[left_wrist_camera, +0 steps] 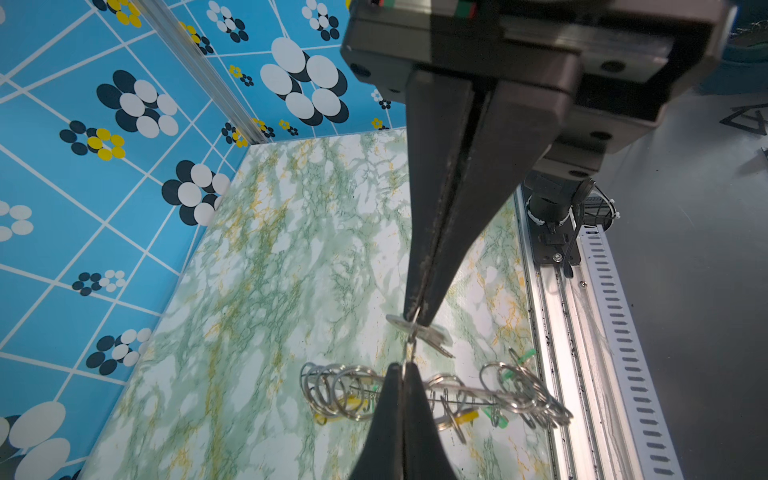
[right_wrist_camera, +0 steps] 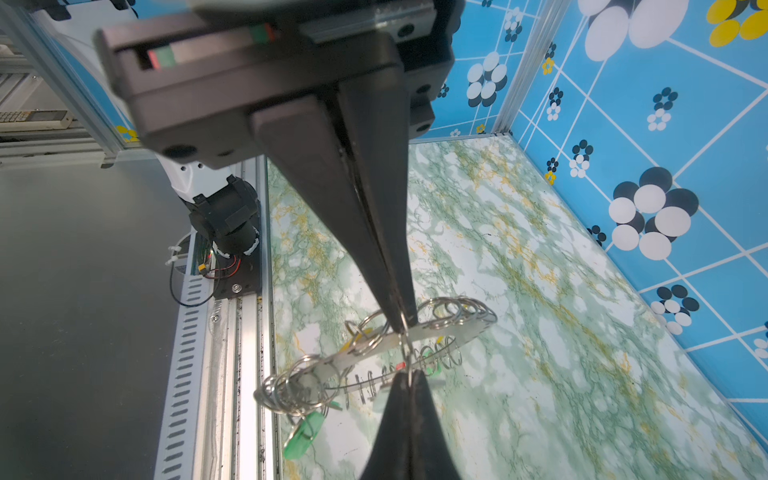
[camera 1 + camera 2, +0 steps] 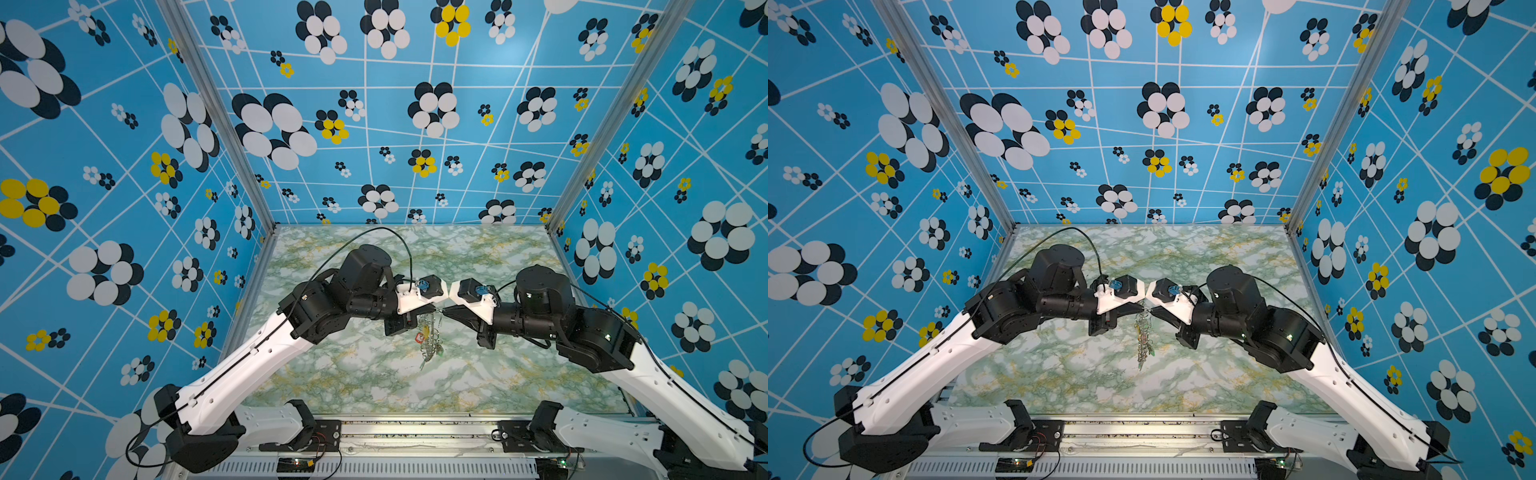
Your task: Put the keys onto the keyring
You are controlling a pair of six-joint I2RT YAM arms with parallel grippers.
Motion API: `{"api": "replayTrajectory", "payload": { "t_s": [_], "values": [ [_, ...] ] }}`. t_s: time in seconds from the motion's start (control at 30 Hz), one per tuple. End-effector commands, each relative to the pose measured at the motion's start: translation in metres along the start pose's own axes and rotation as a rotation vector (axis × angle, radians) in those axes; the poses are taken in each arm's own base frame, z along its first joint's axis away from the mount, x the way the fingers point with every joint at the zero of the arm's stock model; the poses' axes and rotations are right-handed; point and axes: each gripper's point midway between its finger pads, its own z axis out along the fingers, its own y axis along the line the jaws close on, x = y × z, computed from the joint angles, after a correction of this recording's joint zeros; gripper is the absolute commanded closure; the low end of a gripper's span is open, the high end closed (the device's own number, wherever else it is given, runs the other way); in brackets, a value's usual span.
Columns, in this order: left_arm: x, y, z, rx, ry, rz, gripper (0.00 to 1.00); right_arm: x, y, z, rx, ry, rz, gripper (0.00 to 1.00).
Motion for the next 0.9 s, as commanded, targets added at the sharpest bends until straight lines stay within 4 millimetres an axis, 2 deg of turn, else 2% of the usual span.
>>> {"api": "replayTrajectory", "payload": {
  "t_s": [0.0,0.57,0.87],
  "values": [
    [-0.029,0.003,-0.016,-0.040,-0.097,0.031,1.00,0.000,0.005,-0.004,-0.021,-0.011,0.013,1.00],
    [-0.025,0.000,-0.008,0.000,-0.084,0.009,1.00,-0.019,0.009,-0.010,-0.046,-0.093,0.004,1.00],
    [-0.027,0.001,-0.007,0.003,-0.086,-0.002,1.00,-0.018,0.016,-0.008,-0.086,-0.098,0.005,1.00]
  ]
}}
